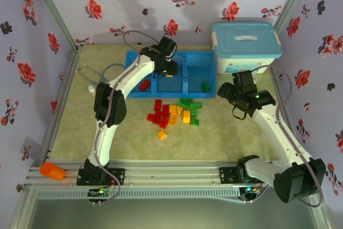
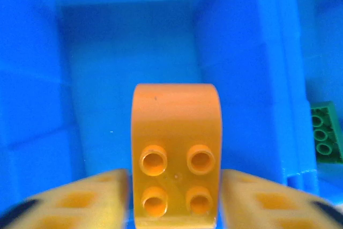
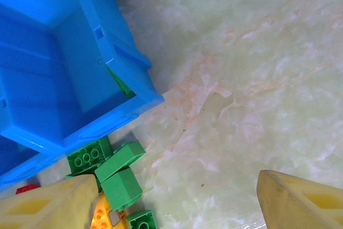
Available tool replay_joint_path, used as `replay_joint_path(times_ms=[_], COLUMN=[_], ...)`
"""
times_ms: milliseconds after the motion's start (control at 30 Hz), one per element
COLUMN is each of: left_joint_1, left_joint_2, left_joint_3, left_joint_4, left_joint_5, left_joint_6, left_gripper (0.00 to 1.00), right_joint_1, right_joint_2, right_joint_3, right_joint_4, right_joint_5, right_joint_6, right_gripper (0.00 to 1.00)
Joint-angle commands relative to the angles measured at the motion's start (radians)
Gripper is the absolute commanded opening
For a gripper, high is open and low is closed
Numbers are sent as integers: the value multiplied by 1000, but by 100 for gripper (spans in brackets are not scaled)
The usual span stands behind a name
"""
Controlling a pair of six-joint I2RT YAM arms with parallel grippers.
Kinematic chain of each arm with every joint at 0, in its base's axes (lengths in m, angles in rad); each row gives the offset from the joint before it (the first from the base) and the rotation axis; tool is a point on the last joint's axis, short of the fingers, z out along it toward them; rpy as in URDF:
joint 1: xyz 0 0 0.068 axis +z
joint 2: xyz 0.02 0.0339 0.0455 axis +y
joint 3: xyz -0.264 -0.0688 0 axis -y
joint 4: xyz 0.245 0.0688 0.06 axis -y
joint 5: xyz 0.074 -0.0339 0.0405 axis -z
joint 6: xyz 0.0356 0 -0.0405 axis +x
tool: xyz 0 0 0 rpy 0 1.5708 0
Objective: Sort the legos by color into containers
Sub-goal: Place the lego in the container, then pick up the lego from the center of the table.
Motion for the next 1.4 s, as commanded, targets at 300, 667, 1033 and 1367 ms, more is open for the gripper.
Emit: replay_joint_path(times_ms=[300,667,1033,1367], left_joint_1=[-36,-178,-450,-598], left_joint_2=[-168,-670,-1008,-1147], left_joint_3=[-42,-675,-1269,-1407], left_joint_4=[-37,173,431,391], left_joint_5=[6,-148,-409,-437], left_joint_6=[-1,-77,-264,-353], left_gripper=[84,80,78,78], right_joint_1=[20,155,310,375], right_joint_2=[-50,-65,79,174], right_joint_3=[41,-59,-213,-215], right_joint_4=[3,27,139,194], right_joint_5=[-66,-102,-147,-96], right_joint_6=[-73,-167,-105,-79], right_gripper=[78,75,73,74])
